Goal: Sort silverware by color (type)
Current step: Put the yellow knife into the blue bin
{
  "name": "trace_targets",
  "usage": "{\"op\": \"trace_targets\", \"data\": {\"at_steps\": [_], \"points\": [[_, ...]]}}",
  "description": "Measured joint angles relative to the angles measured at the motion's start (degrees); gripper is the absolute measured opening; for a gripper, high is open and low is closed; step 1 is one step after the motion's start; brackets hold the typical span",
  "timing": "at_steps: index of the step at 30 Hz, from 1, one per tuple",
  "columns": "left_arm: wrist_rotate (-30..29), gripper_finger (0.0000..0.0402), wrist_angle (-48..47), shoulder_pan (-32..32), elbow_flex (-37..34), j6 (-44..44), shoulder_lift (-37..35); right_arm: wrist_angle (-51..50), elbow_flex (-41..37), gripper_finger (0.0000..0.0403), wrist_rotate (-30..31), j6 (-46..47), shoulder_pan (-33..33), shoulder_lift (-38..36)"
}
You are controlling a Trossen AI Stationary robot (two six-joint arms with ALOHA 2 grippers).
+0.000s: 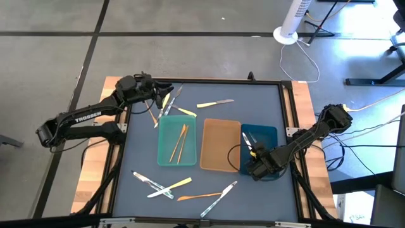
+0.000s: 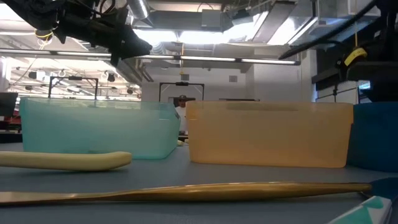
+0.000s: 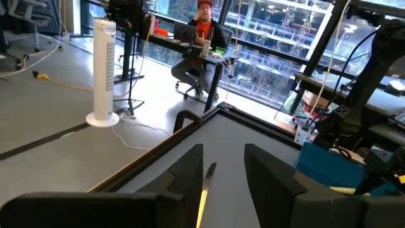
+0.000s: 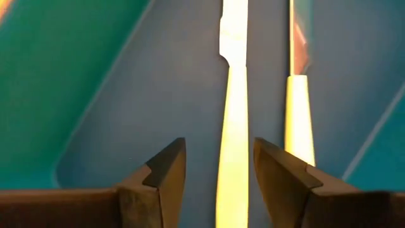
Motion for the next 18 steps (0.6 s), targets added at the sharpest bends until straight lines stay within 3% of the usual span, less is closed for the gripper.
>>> {"op": "trace_targets", "data": {"at_steps": [10,18], "points": [[0.19,0.0110,3.46,0.04,0.33,-0.04,0.00,-8.37,5.99,0.0172,3.88,-0.05,0.00,0.00],[0.25,0.0110,-5.94,0.11,9.44,2.11,1.65,-10.65,10.57,0.0172,10.69,-3.40,0.00,0.00]]}}
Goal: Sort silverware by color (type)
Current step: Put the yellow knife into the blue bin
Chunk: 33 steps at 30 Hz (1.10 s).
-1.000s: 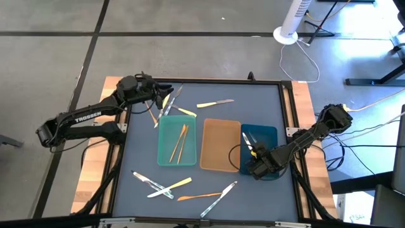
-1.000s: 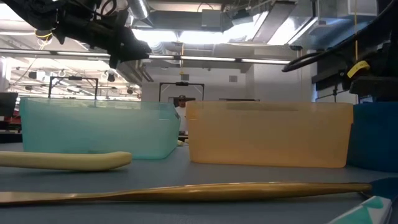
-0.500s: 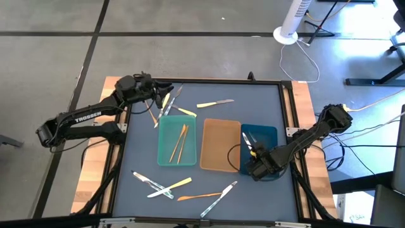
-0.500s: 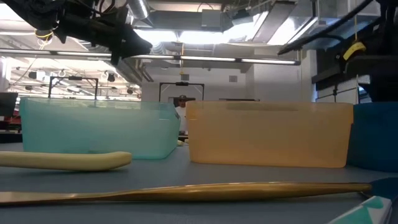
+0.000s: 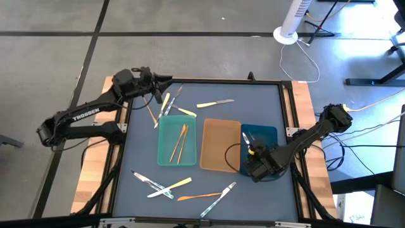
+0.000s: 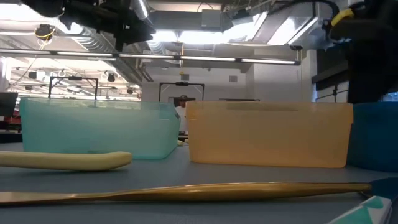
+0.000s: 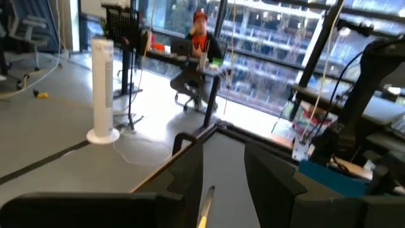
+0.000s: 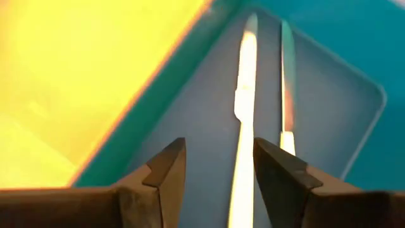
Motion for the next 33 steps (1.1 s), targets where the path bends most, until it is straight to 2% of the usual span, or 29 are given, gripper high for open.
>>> {"op": "trace_targets", "data": {"at_steps": [6,13,20,26,33], "points": [[-0.29,0.0110,-10.76,0.94,9.52,0.08,5.19,-0.85,4.39,0.0172,7.90,-3.80,-0.97,0.00],[-0.94,0.0110,-20.34,1.73,19.02,1.23,14.70,-0.40,10.09,0.0172,12.39,-17.45,-5.64,0.00],[-1.60,0.0110,-26.56,3.94,24.53,3.84,23.36,0.47,12.62,0.0172,12.03,-32.33,-12.18,0.00],[-1.78,0.0110,-29.46,6.60,24.60,3.50,28.21,6.02,12.67,0.0172,11.74,-44.83,-17.84,0.00],[-4.75,0.0110,-33.70,9.46,24.60,3.47,32.71,14.94,12.67,0.0172,7.02,-58.33,-23.52,0.00]]}}
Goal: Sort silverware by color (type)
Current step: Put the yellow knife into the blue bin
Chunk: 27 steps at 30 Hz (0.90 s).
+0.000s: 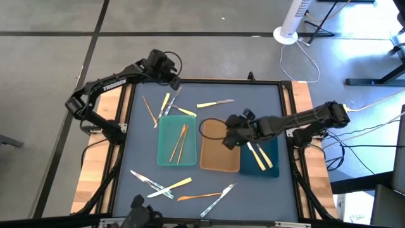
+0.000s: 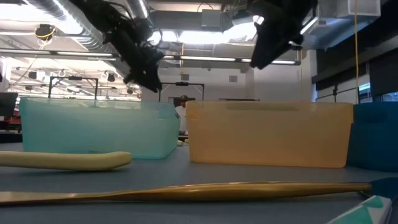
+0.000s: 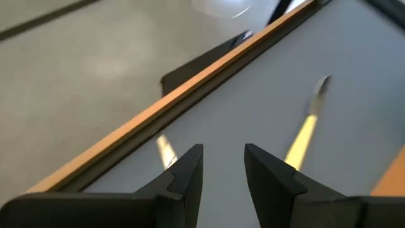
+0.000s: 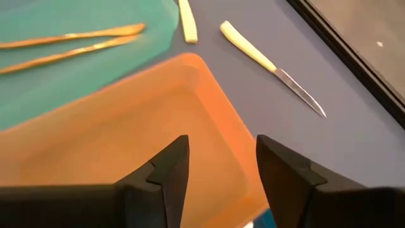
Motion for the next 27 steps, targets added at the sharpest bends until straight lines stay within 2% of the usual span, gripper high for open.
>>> {"op": "trace_targets", "data": {"at_steps": [8,12,16,27], "points": [[-0.63,0.0110,-5.27,2.27,0.00,-0.14,3.77,7.58,0.00,0.0172,-5.25,-8.21,-4.63,0.00],[-3.88,0.0110,-8.00,2.39,0.00,-0.20,5.56,10.06,0.00,0.0172,-6.59,-10.65,-6.06,0.00],[-6.08,0.0110,-10.12,2.34,0.00,-0.59,6.87,11.59,-0.01,0.0172,-7.13,-12.29,-6.65,0.00],[-6.65,0.0110,-14.41,2.32,-0.03,-3.95,9.32,11.65,-0.02,0.0172,-7.15,-13.37,-6.49,0.00]]}}
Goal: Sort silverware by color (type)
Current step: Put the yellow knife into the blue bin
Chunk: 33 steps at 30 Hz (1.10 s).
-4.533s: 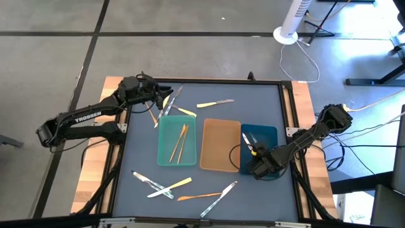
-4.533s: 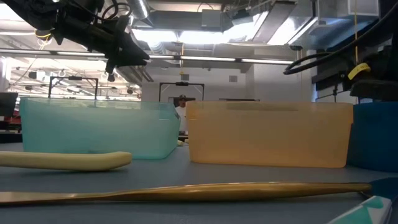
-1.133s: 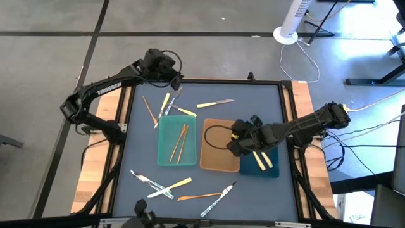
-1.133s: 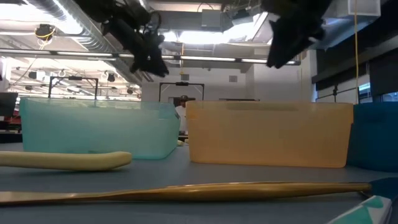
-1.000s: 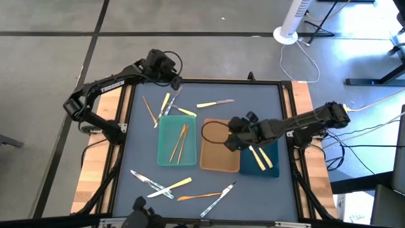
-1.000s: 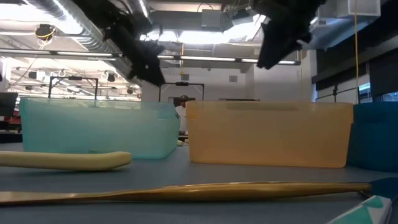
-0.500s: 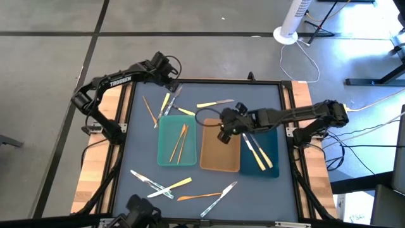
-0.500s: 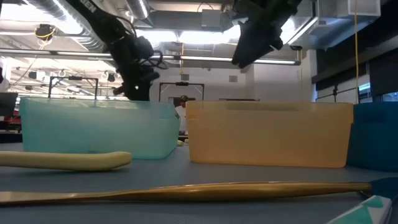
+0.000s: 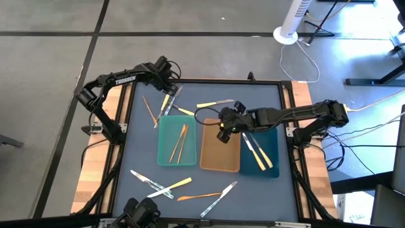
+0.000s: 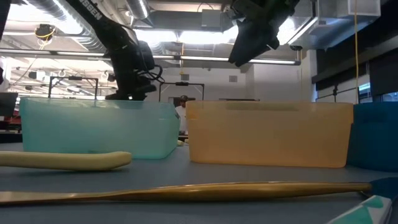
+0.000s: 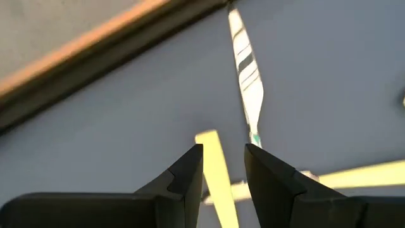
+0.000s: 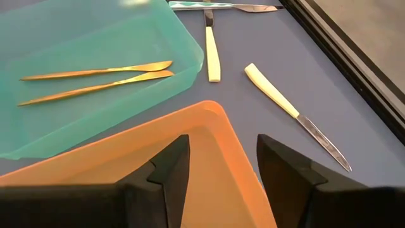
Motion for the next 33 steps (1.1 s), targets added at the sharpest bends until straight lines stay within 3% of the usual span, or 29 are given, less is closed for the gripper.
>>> {"op": "trace_targets", "data": {"at_steps": [8,33], "points": [[-5.15,0.0110,0.16,-0.15,-0.03,-0.17,0.00,0.00,0.00,0.0172,0.00,0.02,0.00,0.00],[-4.83,0.0110,-0.67,-0.15,-0.04,-1.16,-0.02,-0.02,0.00,0.0172,0.00,0.02,0.00,0.00]]}}
